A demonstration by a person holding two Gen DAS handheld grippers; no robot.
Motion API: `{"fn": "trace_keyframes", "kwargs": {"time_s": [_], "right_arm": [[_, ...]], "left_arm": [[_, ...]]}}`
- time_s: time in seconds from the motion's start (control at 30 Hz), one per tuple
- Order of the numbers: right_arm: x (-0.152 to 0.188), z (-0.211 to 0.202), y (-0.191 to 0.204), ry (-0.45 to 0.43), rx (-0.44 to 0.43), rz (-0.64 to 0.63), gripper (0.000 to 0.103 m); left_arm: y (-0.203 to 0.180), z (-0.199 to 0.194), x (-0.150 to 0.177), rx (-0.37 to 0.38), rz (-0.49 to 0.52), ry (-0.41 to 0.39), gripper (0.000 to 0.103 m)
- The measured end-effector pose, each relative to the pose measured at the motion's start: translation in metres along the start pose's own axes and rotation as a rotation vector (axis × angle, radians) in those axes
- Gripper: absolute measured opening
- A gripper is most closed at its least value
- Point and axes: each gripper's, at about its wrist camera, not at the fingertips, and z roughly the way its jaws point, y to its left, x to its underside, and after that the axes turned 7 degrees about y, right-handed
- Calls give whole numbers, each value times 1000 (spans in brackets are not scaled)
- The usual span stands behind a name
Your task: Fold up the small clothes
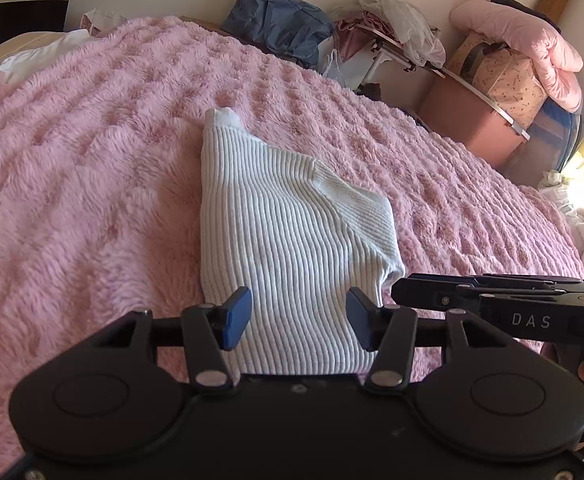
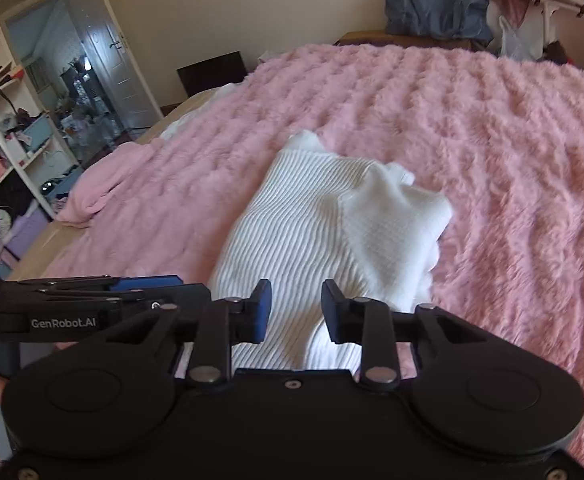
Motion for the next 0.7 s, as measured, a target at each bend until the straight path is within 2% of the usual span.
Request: {"fn": "trace_keyframes", "kwargs": {"time_s": [0.07, 0.2, 0.3, 0.37, 0.7], "right_arm": [[13, 6, 6, 26, -8, -38, 20], [27, 23, 4, 75, -18, -38, 20], [28, 38, -1, 97, 65, -35, 19], [28, 45, -9, 114, 64, -7, 19], [33, 60, -18, 128, 86, 35, 13]], "left_arm": [[-2, 2, 9, 12, 18, 14, 55], [-5, 17, 20, 15, 17, 57, 55], [-7, 34, 24, -24, 43, 89, 55], [-7, 44, 26, -43, 57, 109, 55], [-2, 61, 27, -50, 33, 131, 56]]}}
